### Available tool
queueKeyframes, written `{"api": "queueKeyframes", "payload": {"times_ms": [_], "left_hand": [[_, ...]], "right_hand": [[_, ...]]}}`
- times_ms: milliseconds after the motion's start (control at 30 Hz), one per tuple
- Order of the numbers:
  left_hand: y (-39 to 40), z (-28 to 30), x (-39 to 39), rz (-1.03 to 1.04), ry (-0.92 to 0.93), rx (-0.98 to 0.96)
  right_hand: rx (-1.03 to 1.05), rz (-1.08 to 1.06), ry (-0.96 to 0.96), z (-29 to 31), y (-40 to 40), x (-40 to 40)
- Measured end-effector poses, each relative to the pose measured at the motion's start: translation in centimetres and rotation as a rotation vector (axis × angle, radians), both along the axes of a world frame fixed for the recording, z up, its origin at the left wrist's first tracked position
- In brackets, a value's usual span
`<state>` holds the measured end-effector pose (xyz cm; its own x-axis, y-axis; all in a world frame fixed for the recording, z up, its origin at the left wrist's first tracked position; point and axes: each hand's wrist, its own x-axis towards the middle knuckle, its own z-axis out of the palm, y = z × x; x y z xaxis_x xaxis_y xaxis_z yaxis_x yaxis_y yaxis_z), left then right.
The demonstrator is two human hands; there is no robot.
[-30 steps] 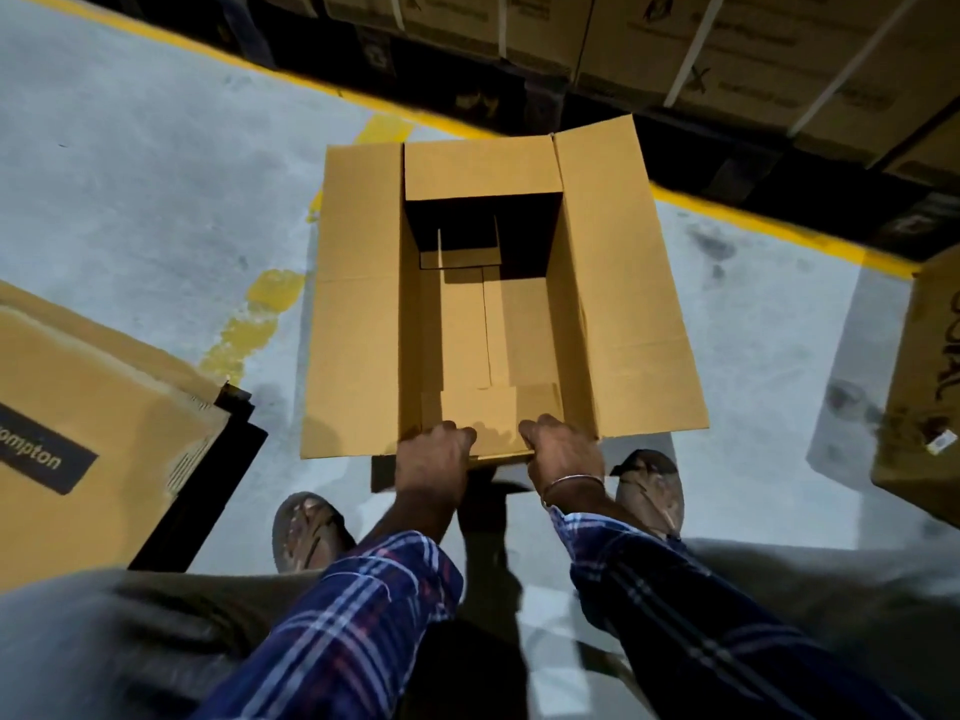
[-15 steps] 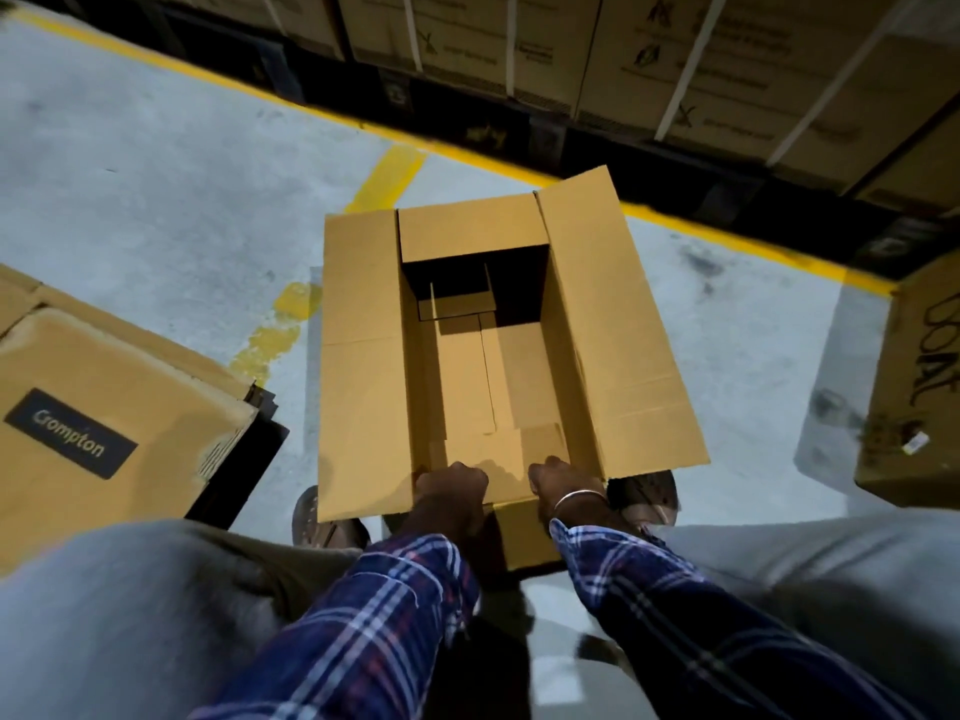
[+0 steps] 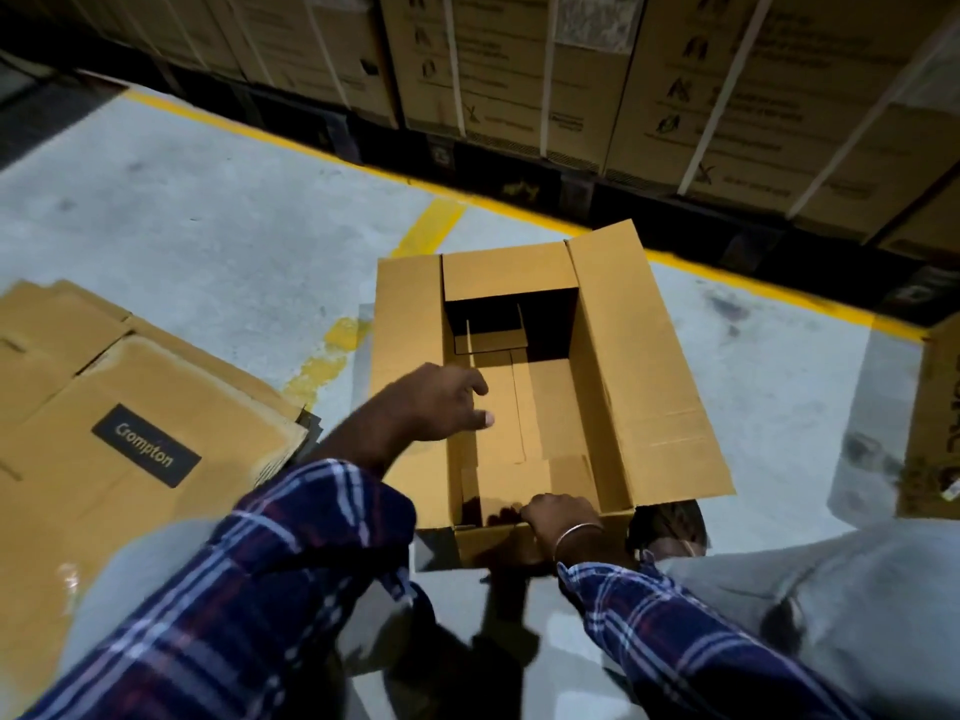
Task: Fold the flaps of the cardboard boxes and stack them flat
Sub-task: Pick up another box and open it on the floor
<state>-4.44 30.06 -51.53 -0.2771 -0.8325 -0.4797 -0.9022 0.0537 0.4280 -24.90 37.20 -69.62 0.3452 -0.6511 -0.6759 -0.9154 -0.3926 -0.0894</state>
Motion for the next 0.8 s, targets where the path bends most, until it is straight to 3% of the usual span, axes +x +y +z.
{"api": "queueKeyframes", "payload": {"times_ms": [100, 233, 433, 533, 800], "left_hand": [[0.1, 1.8, 1.5, 0.07, 0.103, -0.021], [-0.3, 2.3, 1.5, 0.124, 0.105, -0.16], [-1.2, 2.8, 0.8, 0.208, 0.212, -0.283], [-1.3, 1.7, 0.1, 0.196, 0.273, -0.231], [-0.9, -2.3, -0.9, 0.312, 0.285, -0.092]], "right_hand": [[-0.101, 0.0, -0.019, 2.1, -1.1, 0.0], [-0.211, 0.055, -0.035, 8.9, -5.1, -1.1], [-0.45, 0.374, 0.063, 21.9, -9.8, -5.6], [-0.492, 0.561, 0.147, 25.0, -9.1, -9.4], [-0.774, 0.939, -0.001, 31.4, -5.3, -13.6]]}}
